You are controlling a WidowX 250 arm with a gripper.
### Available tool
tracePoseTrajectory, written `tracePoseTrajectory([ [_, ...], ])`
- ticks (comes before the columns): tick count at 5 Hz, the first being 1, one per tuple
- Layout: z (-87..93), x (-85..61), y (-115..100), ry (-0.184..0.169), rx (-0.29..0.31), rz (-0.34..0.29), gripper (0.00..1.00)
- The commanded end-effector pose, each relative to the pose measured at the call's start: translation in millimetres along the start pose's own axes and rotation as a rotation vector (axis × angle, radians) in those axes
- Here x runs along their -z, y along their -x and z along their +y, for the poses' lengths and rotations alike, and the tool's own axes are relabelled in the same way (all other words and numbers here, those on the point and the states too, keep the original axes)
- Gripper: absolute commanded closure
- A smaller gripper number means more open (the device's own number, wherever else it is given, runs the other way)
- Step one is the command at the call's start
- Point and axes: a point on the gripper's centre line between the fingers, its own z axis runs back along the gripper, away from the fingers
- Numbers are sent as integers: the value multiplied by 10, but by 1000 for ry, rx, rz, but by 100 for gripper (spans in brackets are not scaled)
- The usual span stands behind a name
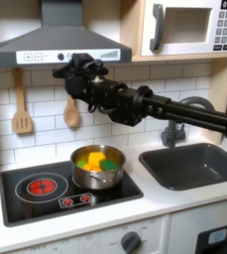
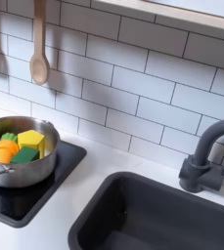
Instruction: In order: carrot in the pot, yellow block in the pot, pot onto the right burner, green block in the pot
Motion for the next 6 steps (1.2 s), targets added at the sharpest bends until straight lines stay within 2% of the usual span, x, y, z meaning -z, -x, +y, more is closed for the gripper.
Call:
tracePoseTrajectory([
  [1, -49, 9, -51, 17, -9, -26, 100],
  [4, -35, -2, -86, 15, -10, -43, 100],
  [5, -37, -94, -138, -8, -27, -45, 100],
  [6, -205, -257, -280, -24, -74, -72, 100],
])
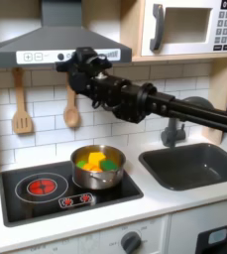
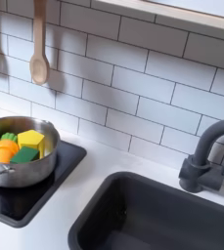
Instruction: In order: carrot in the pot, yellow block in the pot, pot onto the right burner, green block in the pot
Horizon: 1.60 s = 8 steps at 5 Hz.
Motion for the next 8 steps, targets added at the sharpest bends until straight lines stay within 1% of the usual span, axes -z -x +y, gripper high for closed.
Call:
tracePoseTrajectory([
  [1, -208, -334, -268, -51, -52, -20, 100],
  [2, -156, -419, -295, -132, -63, 43, 100],
  [3, -118, -438, -177, -218, -74, 160, 100],
  [4, 6, -462, -32, -292, -58, 317, 100],
  [5, -34, -422, 38, -300, -25, 417, 100],
  [6, -31, -384, 173, -302, 1, 477, 100],
  [7, -57, -392, 267, -295, 11, 525, 100],
  [8, -81, -398, 332, -287, 34, 591, 100],
])
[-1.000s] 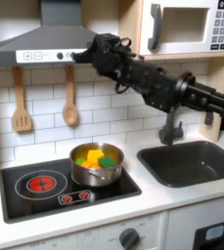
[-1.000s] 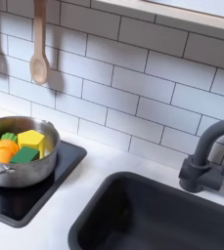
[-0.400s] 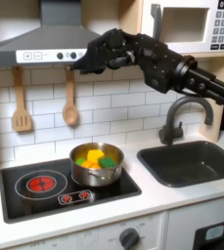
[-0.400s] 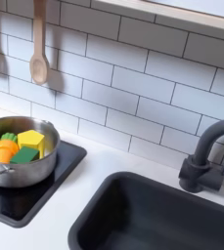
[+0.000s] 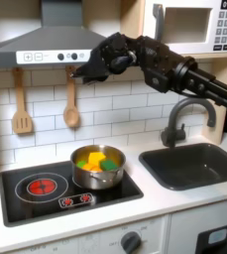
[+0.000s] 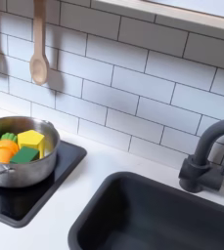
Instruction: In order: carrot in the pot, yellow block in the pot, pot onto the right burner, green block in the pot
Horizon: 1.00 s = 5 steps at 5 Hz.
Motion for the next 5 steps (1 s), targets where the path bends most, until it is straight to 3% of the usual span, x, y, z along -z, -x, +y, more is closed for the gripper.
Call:
tracePoseTrajectory([
  [1, -39, 86, 199, 5, 35, 105, 100],
  [2, 7, 17, 194, -18, 22, 84, 70],
  [3, -26, 95, 233, -2, 20, 106, 0],
  [5, -27, 90, 230, -2, 19, 105, 0],
])
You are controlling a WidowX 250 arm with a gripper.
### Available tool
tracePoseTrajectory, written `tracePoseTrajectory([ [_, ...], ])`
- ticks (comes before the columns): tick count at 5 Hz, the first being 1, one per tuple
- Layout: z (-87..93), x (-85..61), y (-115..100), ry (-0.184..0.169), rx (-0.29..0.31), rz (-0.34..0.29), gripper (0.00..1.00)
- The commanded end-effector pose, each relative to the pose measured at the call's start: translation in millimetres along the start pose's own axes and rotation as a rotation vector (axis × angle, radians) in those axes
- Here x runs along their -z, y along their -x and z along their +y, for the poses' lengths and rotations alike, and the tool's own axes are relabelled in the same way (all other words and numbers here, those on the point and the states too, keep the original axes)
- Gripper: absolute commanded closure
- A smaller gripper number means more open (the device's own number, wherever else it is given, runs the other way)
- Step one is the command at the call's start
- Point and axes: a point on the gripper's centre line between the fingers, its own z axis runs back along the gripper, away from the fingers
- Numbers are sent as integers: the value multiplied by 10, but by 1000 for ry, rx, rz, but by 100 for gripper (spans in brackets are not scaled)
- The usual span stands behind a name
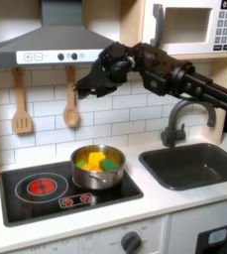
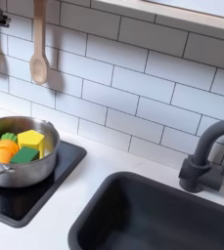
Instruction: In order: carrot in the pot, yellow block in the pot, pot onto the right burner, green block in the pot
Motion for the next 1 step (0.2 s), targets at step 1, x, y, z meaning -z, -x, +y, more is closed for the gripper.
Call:
tracePoseTrajectory([
  [1, 1, 0, -2, -1, 0, -1, 0],
])
